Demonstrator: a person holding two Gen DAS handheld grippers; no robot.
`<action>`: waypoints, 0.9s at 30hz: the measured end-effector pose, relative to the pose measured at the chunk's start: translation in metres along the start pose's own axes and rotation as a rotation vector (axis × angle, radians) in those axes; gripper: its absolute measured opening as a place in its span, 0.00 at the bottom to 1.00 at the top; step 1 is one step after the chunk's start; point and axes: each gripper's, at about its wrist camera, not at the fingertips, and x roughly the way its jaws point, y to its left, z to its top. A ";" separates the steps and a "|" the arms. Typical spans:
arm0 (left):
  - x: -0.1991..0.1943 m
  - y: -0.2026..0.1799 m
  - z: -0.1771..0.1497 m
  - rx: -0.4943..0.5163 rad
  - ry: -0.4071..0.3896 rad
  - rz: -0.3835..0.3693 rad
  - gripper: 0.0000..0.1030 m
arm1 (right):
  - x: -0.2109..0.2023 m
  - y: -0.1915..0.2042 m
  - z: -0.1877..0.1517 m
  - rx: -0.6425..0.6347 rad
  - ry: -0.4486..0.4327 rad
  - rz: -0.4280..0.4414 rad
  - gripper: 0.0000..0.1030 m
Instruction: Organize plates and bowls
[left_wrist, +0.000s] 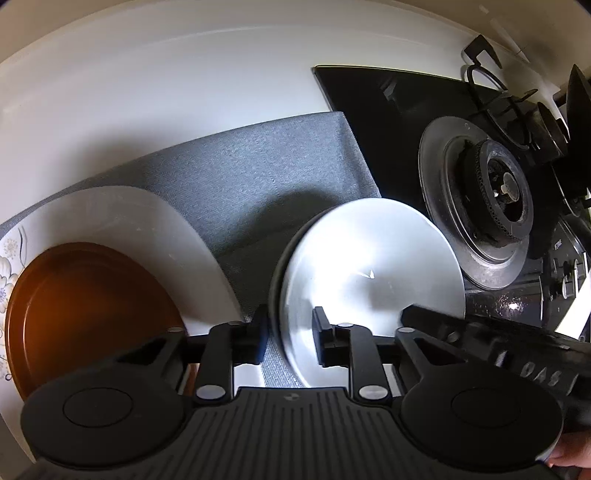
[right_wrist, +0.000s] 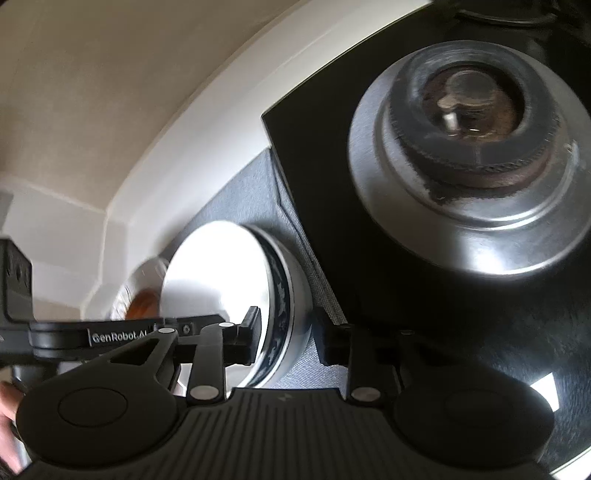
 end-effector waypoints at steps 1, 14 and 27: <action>0.000 -0.003 -0.001 0.011 -0.006 0.014 0.26 | 0.002 0.002 -0.001 -0.026 0.002 -0.007 0.35; -0.039 -0.010 -0.020 -0.028 -0.057 0.025 0.17 | -0.024 0.013 -0.010 -0.130 0.088 -0.023 0.22; -0.121 0.022 -0.061 -0.145 -0.165 -0.005 0.17 | -0.066 0.066 -0.020 -0.101 0.046 0.089 0.24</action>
